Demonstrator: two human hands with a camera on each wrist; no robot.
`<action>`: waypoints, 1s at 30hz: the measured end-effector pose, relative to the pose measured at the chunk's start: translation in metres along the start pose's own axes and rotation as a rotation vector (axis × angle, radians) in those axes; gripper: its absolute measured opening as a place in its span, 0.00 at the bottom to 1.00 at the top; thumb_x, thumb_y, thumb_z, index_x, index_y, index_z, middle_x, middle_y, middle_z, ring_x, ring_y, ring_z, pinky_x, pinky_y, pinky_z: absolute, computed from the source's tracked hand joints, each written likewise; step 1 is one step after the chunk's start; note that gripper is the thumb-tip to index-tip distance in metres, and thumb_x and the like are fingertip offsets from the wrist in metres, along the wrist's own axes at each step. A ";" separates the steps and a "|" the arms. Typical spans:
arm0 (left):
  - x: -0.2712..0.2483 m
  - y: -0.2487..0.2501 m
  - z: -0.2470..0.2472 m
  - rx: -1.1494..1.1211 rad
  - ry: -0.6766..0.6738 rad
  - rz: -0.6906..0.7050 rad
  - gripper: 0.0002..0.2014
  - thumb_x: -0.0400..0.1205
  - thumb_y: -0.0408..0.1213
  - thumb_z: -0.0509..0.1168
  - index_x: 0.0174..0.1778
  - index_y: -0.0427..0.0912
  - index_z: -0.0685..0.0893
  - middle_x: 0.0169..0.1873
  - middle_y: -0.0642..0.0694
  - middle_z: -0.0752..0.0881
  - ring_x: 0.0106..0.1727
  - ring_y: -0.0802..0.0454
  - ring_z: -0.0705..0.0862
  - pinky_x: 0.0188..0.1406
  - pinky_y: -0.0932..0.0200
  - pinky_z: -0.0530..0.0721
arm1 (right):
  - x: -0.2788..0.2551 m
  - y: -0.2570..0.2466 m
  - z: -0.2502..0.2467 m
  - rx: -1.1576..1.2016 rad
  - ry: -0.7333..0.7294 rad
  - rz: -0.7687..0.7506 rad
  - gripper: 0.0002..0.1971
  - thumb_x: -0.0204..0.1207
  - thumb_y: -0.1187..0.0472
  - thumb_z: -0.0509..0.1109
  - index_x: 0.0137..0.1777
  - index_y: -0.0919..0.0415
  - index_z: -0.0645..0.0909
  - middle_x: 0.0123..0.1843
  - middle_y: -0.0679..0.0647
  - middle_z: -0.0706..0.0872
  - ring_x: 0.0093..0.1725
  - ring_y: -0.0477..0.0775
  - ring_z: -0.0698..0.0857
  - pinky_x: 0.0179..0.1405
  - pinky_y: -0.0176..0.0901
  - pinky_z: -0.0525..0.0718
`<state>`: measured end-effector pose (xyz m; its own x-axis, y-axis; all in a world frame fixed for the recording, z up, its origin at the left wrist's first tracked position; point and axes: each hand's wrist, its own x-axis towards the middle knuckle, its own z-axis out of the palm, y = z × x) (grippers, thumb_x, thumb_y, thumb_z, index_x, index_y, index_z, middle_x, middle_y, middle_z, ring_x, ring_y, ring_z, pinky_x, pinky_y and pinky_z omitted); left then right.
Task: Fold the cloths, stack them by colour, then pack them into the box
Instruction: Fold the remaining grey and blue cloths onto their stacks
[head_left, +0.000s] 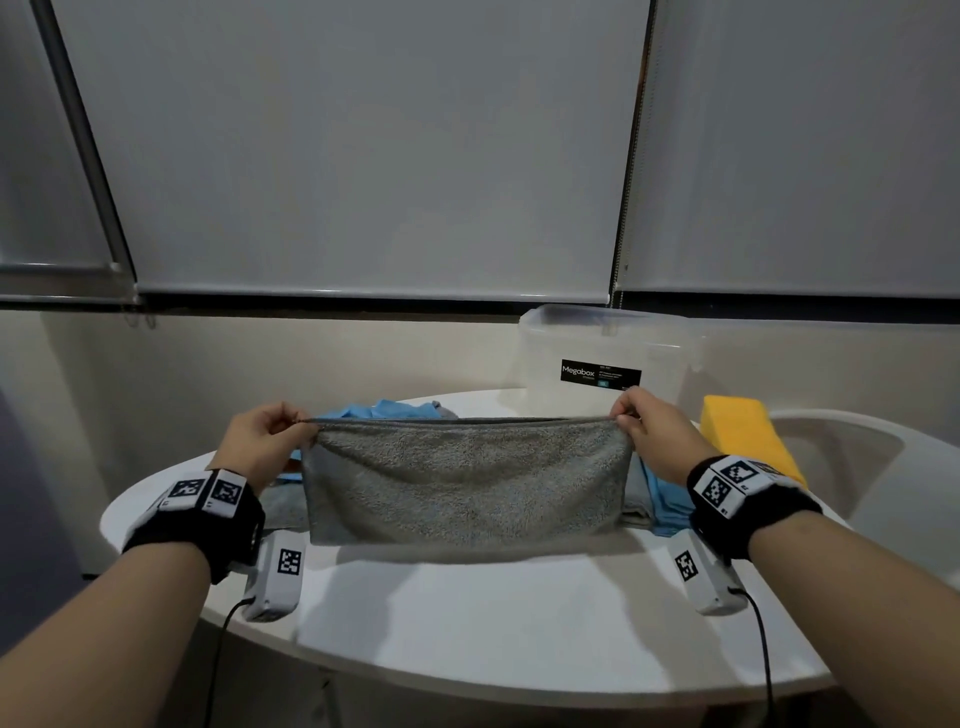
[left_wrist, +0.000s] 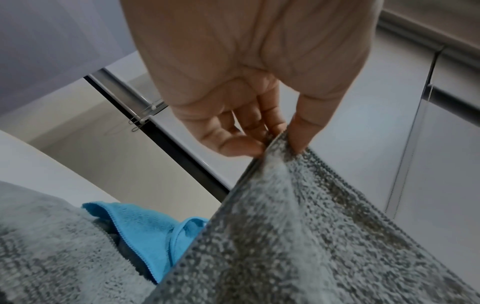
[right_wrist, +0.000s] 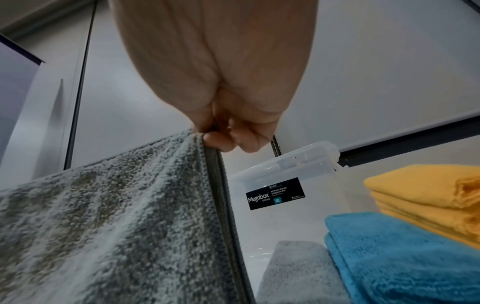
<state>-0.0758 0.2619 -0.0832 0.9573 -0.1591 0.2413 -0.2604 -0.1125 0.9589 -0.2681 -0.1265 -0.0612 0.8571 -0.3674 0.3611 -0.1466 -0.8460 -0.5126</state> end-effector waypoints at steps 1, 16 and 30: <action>0.000 0.002 -0.001 0.043 0.004 0.015 0.11 0.78 0.23 0.68 0.32 0.41 0.80 0.26 0.46 0.82 0.32 0.49 0.78 0.28 0.60 0.80 | 0.000 0.000 -0.002 -0.008 0.004 0.006 0.04 0.85 0.66 0.58 0.51 0.60 0.74 0.39 0.51 0.79 0.38 0.51 0.76 0.33 0.36 0.71; -0.016 0.034 -0.057 0.058 -0.238 0.045 0.12 0.61 0.32 0.77 0.40 0.44 0.90 0.30 0.51 0.84 0.27 0.64 0.78 0.32 0.62 0.68 | -0.017 -0.010 -0.046 -0.007 -0.225 -0.108 0.09 0.83 0.64 0.63 0.44 0.51 0.79 0.36 0.45 0.81 0.35 0.43 0.77 0.39 0.37 0.73; -0.006 -0.049 -0.015 0.486 -0.180 -0.218 0.09 0.75 0.20 0.70 0.31 0.35 0.83 0.26 0.40 0.83 0.31 0.49 0.84 0.36 0.60 0.85 | -0.002 0.007 0.046 -0.002 -0.366 0.249 0.16 0.79 0.73 0.65 0.31 0.58 0.73 0.28 0.54 0.77 0.19 0.42 0.78 0.22 0.30 0.78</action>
<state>-0.0669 0.2834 -0.1298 0.9701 -0.2414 -0.0253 -0.1271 -0.5942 0.7942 -0.2481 -0.1137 -0.1016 0.9138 -0.3994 -0.0731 -0.3716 -0.7500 -0.5472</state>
